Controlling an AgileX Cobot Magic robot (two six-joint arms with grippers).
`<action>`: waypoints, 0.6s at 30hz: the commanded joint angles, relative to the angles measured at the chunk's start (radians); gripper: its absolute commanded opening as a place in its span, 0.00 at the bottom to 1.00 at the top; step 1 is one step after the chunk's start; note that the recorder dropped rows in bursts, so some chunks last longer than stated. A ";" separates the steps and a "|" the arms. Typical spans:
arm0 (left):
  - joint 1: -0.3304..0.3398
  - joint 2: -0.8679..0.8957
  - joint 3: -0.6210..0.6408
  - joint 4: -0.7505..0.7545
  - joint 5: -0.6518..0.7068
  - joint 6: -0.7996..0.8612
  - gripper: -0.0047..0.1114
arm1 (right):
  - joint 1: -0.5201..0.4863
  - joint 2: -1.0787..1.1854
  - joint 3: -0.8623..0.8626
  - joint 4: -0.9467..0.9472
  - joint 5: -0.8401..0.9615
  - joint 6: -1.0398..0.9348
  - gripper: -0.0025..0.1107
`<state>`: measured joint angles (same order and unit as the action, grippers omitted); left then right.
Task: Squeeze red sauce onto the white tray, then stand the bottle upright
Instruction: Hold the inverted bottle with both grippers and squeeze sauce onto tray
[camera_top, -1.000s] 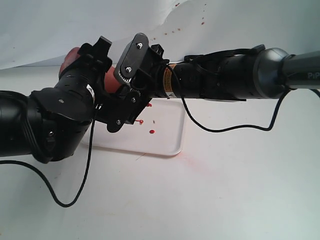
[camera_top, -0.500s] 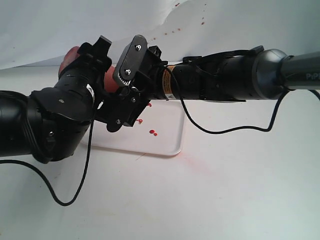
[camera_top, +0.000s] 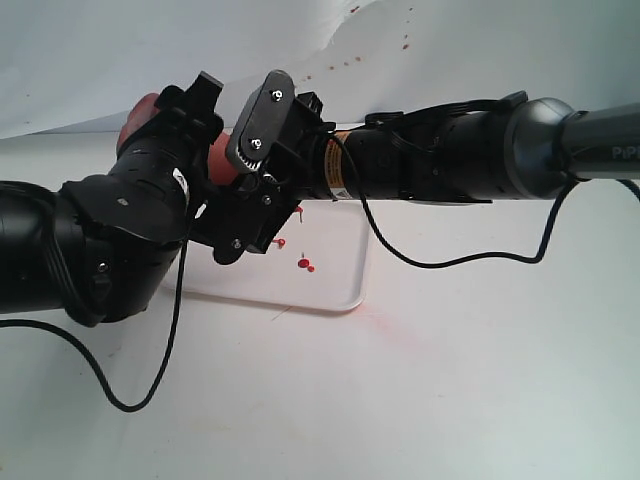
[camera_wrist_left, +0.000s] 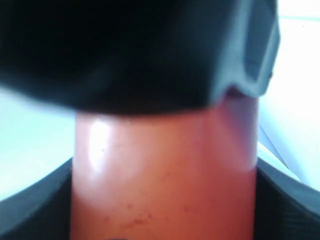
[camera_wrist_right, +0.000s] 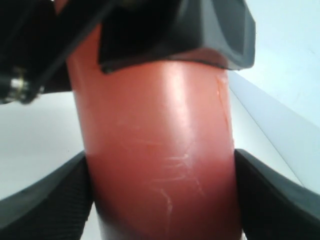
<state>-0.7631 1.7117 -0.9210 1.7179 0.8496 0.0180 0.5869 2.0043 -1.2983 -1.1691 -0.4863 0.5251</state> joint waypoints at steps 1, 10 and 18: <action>-0.003 -0.012 -0.010 0.026 0.010 -0.038 0.04 | 0.012 -0.008 -0.008 0.009 -0.078 0.030 0.03; -0.003 -0.012 -0.010 0.026 0.010 -0.038 0.04 | 0.012 -0.008 -0.008 0.009 -0.078 0.030 0.03; -0.003 -0.012 -0.010 0.026 0.010 -0.038 0.04 | 0.012 -0.008 -0.008 0.009 -0.074 0.041 0.23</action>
<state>-0.7631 1.7117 -0.9210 1.7179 0.8496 0.0180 0.5869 2.0043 -1.2983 -1.1712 -0.4880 0.5291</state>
